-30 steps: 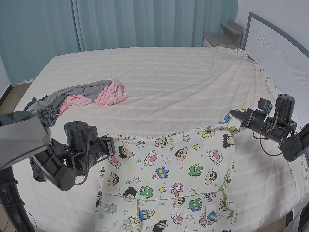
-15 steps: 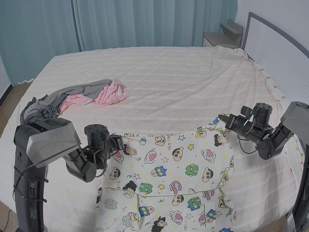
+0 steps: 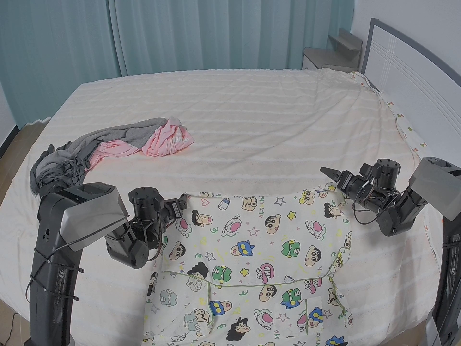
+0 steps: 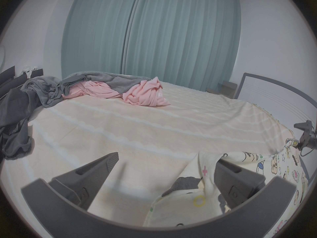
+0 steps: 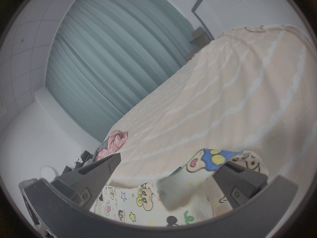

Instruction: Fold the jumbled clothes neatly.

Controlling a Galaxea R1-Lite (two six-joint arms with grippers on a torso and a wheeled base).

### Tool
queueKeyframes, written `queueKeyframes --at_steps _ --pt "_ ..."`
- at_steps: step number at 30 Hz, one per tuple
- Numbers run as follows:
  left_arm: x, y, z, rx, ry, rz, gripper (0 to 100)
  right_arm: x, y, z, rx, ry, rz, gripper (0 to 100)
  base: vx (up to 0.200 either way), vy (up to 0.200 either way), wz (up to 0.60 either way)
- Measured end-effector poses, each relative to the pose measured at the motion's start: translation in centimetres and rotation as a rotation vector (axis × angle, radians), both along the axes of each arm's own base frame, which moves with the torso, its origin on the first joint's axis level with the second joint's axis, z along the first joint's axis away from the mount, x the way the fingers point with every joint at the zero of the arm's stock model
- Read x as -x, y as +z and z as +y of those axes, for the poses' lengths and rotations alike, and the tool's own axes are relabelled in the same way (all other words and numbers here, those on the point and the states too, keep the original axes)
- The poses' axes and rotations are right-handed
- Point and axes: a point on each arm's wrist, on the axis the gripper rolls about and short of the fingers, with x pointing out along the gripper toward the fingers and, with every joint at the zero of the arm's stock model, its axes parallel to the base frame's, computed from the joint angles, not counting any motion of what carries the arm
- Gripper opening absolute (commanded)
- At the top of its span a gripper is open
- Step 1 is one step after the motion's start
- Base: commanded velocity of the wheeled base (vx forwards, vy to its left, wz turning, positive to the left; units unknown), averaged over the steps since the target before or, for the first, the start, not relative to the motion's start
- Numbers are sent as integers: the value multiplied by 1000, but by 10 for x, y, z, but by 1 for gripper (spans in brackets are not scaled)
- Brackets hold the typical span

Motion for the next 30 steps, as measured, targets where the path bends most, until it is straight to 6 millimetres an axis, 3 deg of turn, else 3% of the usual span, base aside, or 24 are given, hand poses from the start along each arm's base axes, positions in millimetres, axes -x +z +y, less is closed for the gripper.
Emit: queueKeyframes --at_steps 8,14,24,30 --pt "-4 -6 12 -5 43 1 100 -2 11 -1 -213 -16 98 100 0 0 0" --pt "-9 -7 23 -7 67 -3 100 1 25 2 -236 0 101 100 0 0 0" --pt "-7 -8 24 -15 33 55 100 36 36 22 -227 44 164 100 0 0 0" --pt "-7 -2 22 -6 16 54 100 74 51 21 -217 50 188 100 0 0 0"
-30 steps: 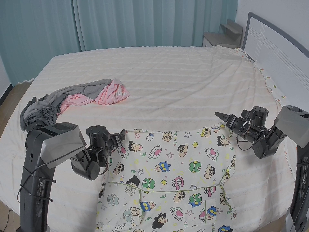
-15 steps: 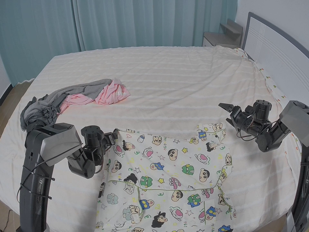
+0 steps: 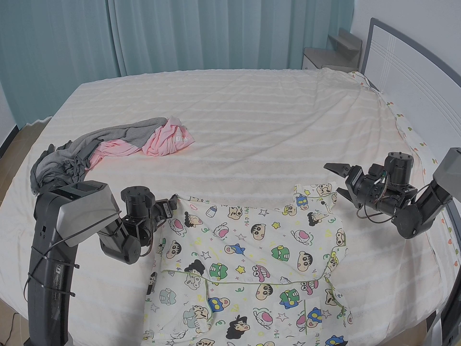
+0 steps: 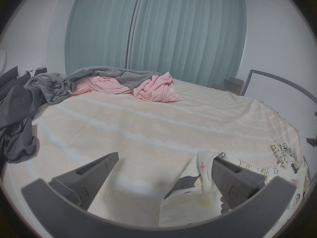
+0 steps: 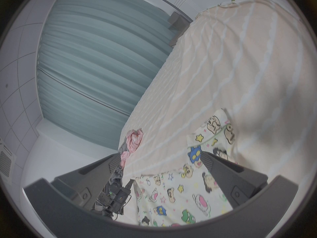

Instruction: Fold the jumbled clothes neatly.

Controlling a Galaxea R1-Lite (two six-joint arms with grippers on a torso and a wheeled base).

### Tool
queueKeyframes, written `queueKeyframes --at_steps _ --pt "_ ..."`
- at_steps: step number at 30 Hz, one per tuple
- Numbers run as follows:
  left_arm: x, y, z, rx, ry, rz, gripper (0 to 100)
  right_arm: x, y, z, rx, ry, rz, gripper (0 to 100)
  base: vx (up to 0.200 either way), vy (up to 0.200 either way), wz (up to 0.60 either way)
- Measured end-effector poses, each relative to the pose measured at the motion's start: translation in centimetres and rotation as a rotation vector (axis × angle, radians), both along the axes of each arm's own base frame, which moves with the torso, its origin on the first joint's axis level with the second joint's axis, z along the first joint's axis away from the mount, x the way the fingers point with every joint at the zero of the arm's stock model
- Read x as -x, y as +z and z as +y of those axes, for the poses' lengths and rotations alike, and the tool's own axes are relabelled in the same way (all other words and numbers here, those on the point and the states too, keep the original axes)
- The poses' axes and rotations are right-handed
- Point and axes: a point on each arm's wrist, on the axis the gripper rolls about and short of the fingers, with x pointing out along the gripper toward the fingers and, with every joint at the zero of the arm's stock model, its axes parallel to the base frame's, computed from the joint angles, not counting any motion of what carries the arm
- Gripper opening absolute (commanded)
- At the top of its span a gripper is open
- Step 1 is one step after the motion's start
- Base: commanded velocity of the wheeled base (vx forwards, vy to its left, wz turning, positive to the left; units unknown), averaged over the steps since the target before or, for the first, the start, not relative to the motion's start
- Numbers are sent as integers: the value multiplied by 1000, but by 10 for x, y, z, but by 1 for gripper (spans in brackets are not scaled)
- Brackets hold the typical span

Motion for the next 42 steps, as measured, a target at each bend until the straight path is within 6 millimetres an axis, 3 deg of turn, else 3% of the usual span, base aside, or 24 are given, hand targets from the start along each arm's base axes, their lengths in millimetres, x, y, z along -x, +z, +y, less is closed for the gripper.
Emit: queueKeyframes --at_steps 7,13,19,23,28,33,38,42 --pt "11 14 0 36 -123 66 100 57 15 -8 23 3 18 100 0 0 0" --pt "20 33 8 130 -185 231 100 103 31 -14 26 4 -8 100 0 0 0" --pt "21 66 16 297 -157 284 100 146 43 -19 24 6 -50 100 0 0 0" --pt "32 86 14 346 -191 274 100 170 47 -22 24 5 -65 100 0 0 0" --pt "75 85 -9 335 -282 372 100 193 51 -25 28 5 -52 100 0 0 0" --pt "136 73 -49 259 -407 524 100 209 57 -27 35 9 -39 100 0 0 0" --pt "189 64 -76 162 -509 638 100 213 72 -28 35 16 -88 100 0 0 0" --pt "220 58 -81 72 -525 691 100 212 85 -27 29 30 -132 100 0 0 0"
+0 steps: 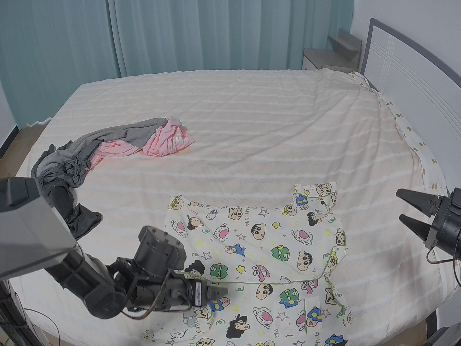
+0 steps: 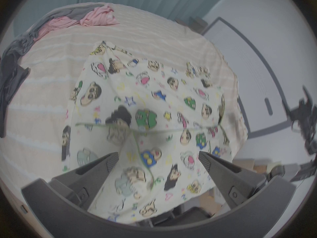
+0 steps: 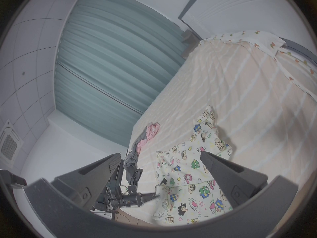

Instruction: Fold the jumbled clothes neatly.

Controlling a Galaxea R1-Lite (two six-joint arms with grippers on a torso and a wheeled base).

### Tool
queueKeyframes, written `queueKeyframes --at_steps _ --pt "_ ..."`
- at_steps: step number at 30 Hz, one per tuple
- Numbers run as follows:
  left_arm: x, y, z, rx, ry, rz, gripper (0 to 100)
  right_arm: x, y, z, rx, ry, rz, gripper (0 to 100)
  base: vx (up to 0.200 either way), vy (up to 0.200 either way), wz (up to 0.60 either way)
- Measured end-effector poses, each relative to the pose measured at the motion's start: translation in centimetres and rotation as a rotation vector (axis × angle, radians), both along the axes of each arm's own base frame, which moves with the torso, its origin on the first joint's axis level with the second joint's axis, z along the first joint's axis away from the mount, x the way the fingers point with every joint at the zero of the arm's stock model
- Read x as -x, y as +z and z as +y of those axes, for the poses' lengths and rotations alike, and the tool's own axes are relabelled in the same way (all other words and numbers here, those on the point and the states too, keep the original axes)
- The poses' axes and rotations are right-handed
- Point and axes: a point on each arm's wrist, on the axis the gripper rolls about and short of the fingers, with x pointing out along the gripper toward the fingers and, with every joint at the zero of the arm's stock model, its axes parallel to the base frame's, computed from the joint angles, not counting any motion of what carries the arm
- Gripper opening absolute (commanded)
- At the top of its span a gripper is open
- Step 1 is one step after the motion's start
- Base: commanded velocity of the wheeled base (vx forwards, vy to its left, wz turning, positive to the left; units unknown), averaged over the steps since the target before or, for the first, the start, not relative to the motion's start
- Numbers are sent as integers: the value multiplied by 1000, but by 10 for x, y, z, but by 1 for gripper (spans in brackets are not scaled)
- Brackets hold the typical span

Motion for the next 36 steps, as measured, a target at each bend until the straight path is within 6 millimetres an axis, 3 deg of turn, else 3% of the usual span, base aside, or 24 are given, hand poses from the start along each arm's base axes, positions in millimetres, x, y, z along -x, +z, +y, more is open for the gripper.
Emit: queueKeyframes --at_steps 6,12,36 --pt "24 -6 3 -141 -74 26 100 0 6 0 -4 15 -20 100 0 0 0" --pt "34 -5 -8 -154 -137 15 100 1 2 1 3 25 -10 100 0 0 0" --pt "26 -52 -31 -238 -123 -31 100 8 -14 0 50 41 22 100 0 0 0"
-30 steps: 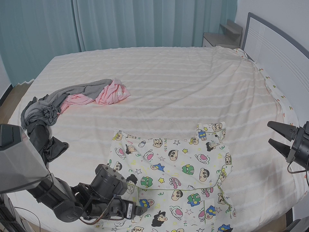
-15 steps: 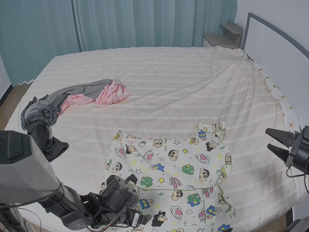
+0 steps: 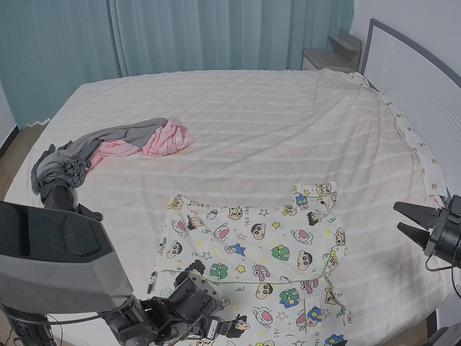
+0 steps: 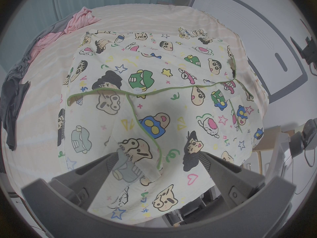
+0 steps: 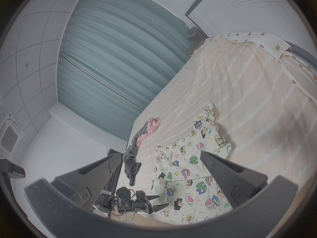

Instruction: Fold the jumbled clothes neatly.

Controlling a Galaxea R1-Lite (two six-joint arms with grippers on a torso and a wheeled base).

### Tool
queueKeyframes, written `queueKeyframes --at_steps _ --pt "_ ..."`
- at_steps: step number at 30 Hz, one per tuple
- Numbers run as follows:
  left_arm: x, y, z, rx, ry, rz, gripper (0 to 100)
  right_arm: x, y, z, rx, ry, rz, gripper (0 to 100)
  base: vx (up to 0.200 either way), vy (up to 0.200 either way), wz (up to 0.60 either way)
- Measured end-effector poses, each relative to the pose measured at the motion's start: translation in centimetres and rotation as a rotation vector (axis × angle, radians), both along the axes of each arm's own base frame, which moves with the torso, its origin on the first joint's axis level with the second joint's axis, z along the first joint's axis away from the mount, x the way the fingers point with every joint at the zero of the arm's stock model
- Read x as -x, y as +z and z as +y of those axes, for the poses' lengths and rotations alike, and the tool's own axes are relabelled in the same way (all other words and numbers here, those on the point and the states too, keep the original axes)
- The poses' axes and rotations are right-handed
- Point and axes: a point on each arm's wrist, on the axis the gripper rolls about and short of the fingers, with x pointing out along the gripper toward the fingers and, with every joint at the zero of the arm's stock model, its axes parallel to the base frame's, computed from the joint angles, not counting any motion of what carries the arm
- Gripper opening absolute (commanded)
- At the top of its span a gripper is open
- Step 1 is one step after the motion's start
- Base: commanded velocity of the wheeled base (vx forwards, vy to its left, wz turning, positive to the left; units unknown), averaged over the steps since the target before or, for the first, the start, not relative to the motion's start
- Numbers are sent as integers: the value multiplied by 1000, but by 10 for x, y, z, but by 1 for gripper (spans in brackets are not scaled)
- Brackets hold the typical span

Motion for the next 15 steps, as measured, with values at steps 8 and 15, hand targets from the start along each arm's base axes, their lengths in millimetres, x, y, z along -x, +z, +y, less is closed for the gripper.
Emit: queueKeyframes --at_steps 8,15 --pt "0 -6 0 -21 -1 9 0 1 -1 0 1 0 5 100 0 0 0" --pt "0 -9 1 -67 30 -24 0 0 -1 0 0 -1 6 100 0 0 0"
